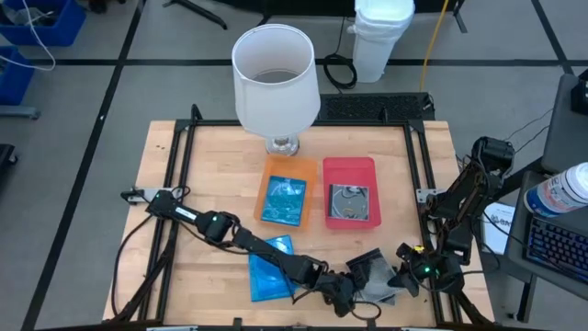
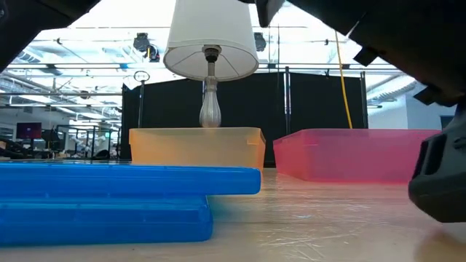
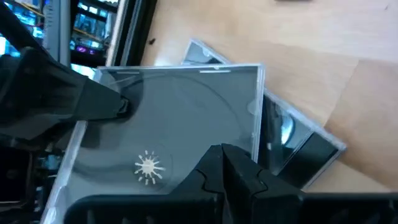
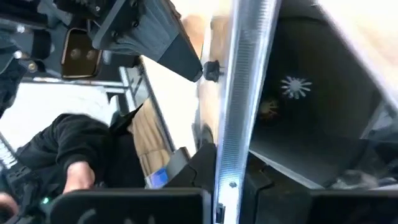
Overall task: Pick & place jewel cases by type
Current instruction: Put the black CD case into the red bin, then put the blue CD case into the orange bin
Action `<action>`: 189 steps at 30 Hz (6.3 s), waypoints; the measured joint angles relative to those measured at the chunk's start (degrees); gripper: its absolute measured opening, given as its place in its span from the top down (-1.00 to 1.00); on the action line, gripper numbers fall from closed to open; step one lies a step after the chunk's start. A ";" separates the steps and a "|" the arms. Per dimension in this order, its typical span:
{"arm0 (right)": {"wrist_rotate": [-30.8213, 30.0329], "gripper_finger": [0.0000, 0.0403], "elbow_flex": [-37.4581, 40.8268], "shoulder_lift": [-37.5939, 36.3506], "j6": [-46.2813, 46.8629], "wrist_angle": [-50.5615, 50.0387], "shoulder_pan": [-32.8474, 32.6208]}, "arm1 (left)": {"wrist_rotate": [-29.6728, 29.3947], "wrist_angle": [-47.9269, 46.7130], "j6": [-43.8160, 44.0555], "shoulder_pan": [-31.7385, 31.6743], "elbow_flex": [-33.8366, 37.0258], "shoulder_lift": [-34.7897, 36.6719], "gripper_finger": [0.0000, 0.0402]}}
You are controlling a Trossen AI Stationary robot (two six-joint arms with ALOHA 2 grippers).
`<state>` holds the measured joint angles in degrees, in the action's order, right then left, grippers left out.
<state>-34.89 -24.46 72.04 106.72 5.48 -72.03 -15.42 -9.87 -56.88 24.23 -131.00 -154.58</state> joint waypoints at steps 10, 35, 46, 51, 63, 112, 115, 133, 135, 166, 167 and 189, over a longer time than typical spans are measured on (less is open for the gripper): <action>0.18 0.87 -0.01 0.07 -3.05 0.12 0.01 | -18.69 -9.75 -3.13 6.49 0.20 2.56 0.88; 10.49 0.95 -39.82 -7.71 -54.16 -50.87 30.55 | -17.95 -60.21 52.56 13.75 11.28 13.40 0.93; 23.77 0.95 -59.90 1.78 -73.86 -81.57 53.98 | -20.04 -52.19 36.95 11.38 11.43 19.74 0.94; 25.92 0.94 -59.90 1.83 -80.25 -83.47 58.17 | -11.52 -51.63 33.17 7.82 11.30 30.88 0.98; 25.83 0.94 -59.90 1.98 -88.01 -83.55 58.47 | 13.29 -34.96 42.77 -7.04 12.75 56.15 0.97; 49.02 0.94 -57.72 22.06 -124.03 -87.12 90.66 | 10.36 27.64 55.36 -17.11 111.27 110.44 0.91; 50.23 0.94 -55.82 23.97 -125.62 -86.55 90.64 | 10.36 27.61 55.46 -17.11 111.27 110.40 0.97; 53.40 0.92 -51.66 28.77 -131.56 -80.72 93.08 | 9.83 25.58 55.42 -17.00 111.25 110.36 0.97; 49.76 0.86 -51.66 28.56 -131.26 -80.82 93.04 | 9.81 24.98 55.42 -17.00 111.25 110.36 0.97; 27.12 0.02 -51.55 28.38 -119.97 -82.32 92.96 | 9.53 24.61 57.39 -17.00 111.23 110.36 0.80; 24.95 0.02 -51.55 27.98 -119.04 -82.71 92.84 | 9.53 24.61 57.33 -17.00 111.23 110.36 0.80; 7.71 0.96 -51.94 14.98 -113.47 -39.39 56.56 | 9.49 22.89 52.36 -16.98 111.19 110.34 0.80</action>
<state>-27.17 -76.40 87.01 -6.74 -33.91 -15.47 -5.93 13.02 -4.52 7.25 -19.81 -44.24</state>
